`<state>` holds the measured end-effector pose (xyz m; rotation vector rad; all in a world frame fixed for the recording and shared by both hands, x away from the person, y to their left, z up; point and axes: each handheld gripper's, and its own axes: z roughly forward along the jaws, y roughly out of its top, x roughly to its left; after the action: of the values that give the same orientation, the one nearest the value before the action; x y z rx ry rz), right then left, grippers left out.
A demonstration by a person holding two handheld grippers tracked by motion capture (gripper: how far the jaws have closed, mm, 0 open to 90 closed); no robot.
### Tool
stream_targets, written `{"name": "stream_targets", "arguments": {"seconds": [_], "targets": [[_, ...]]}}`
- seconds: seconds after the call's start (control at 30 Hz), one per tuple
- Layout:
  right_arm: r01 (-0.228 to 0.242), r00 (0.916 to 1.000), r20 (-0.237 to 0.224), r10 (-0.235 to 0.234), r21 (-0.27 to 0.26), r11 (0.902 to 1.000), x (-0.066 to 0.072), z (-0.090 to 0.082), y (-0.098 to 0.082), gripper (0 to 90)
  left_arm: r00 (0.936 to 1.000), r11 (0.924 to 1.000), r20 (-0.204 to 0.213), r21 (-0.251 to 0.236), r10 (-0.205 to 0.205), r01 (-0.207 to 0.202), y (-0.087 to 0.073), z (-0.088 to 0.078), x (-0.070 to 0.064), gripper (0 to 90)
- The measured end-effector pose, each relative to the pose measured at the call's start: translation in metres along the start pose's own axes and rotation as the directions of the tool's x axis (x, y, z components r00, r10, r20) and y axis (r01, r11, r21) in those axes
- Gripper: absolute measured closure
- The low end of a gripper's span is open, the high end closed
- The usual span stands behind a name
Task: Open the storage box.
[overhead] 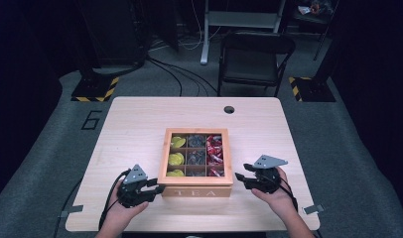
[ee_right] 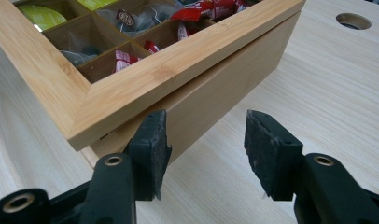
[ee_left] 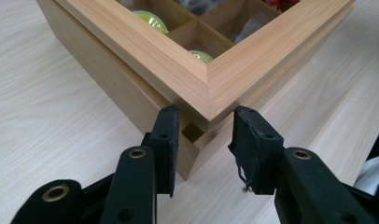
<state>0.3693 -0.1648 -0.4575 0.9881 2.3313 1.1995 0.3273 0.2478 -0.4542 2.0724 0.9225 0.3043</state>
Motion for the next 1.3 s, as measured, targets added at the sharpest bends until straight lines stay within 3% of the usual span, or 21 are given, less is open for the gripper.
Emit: {"name": "stream_targets", "arguments": {"seconds": [0.27, 0.37, 0.5, 0.87, 1.1, 1.3], "targets": [[0.021, 0.9997, -0.013, -0.021, -0.004, 0.9998, 0.001, -0.001, 0.001, 48.6, 0.9998, 0.9999, -0.018, -0.009, 0.008, -0.009, 0.012, -0.007, 0.000, 61.7], [0.007, 0.9999, -0.015, -0.007, -0.011, 0.9999, 0.003, 0.000, 0.002, 48.5, 0.9999, 1.0000, -0.011, -0.001, 0.004, -0.004, 0.016, -0.010, 0.000, 61.7], [0.020, 0.9989, -0.042, -0.020, -0.008, 0.9998, 0.006, 0.000, 0.003, 47.3, 0.9999, 1.0000, -0.012, -0.006, 0.004, -0.004, 0.021, -0.013, 0.001, 61.6], [0.023, 0.9977, -0.062, -0.027, -0.064, 0.9977, 0.017, -0.003, 0.014, 40.5, 0.9997, 0.9998, -0.020, 0.007, 0.017, -0.017, 0.034, -0.019, 0.003, 61.4], [0.033, 0.9972, -0.064, -0.039, -0.091, 0.9953, 0.018, -0.007, 0.022, 41.5, 0.9992, 0.9997, -0.031, 0.002, 0.025, -0.025, 0.041, -0.021, 0.004, 61.1], [0.029, 0.9972, -0.065, -0.036, -0.111, 0.9934, 0.017, -0.012, 0.030, 43.9, 0.9976, 0.9980, -0.051, -0.039, 0.047, -0.049, 0.048, -0.023, 0.005, 53.6]]}}
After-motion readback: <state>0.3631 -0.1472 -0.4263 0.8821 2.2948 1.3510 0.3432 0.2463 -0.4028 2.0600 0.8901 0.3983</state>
